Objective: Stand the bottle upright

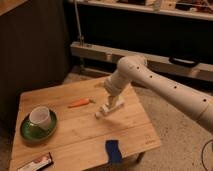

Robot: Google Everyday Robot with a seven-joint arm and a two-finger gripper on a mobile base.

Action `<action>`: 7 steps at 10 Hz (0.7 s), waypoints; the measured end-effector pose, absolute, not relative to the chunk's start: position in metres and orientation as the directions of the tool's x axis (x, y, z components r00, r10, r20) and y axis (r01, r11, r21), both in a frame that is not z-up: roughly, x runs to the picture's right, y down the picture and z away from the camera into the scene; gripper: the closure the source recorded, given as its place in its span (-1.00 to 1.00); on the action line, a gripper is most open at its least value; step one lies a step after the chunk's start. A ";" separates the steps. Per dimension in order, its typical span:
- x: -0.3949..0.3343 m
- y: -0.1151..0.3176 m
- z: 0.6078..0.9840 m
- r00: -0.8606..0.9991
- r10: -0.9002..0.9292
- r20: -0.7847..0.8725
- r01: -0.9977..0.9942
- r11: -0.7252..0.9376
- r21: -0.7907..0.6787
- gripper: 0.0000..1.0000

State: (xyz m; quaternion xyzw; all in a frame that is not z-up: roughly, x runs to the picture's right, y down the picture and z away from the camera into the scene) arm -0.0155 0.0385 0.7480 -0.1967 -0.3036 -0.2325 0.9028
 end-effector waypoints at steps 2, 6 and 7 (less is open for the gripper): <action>-0.023 0.046 0.759 0.708 -0.314 0.632 0.558 0.797 -0.230 -0.60; -0.018 0.073 0.791 0.754 -0.278 0.595 0.527 0.797 -0.296 -0.60; -0.015 0.077 0.796 0.764 -0.268 0.586 0.517 0.798 -0.309 -0.60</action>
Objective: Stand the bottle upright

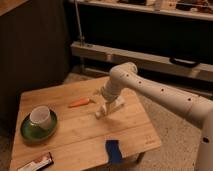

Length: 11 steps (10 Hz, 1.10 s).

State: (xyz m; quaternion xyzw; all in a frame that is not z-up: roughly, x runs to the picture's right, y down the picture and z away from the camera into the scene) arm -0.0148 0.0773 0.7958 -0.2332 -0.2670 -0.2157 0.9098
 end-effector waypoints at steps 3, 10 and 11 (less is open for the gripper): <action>-0.013 0.090 0.812 0.781 -0.258 0.569 0.515 0.782 -0.351 -0.60; 0.003 0.119 0.850 0.835 -0.202 0.512 0.453 0.781 -0.430 -0.60; 0.003 0.120 0.853 0.840 -0.200 0.505 0.448 0.781 -0.435 -0.60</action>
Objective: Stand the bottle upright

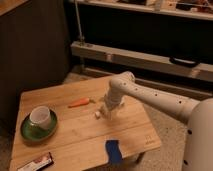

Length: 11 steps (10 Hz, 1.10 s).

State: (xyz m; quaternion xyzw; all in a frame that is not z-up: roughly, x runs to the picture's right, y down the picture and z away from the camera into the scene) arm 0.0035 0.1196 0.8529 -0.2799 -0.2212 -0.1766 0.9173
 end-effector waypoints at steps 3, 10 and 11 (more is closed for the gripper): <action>0.007 0.121 0.865 0.854 -0.188 0.486 0.429 0.782 -0.451 -0.60; 0.002 0.123 0.880 0.852 -0.186 0.490 0.427 0.788 -0.443 -0.60; 0.001 0.123 0.882 0.850 -0.187 0.492 0.431 0.785 -0.445 -0.60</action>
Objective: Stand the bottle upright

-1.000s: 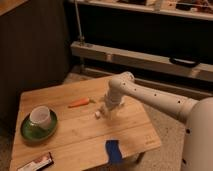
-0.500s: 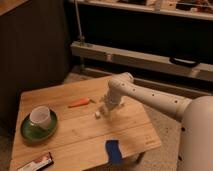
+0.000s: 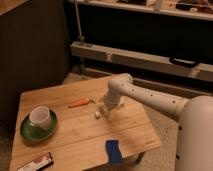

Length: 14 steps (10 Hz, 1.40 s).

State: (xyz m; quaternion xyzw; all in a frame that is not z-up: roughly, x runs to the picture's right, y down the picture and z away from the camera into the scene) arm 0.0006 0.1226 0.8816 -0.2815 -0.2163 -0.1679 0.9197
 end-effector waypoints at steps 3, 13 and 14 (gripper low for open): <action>-0.004 0.119 0.878 0.843 -0.182 0.506 0.437 0.780 -0.448 -0.60; -0.041 0.134 0.866 0.814 -0.227 0.534 0.502 0.737 -0.452 -0.09; -0.042 0.135 0.867 0.813 -0.231 0.534 0.506 0.733 -0.454 -0.02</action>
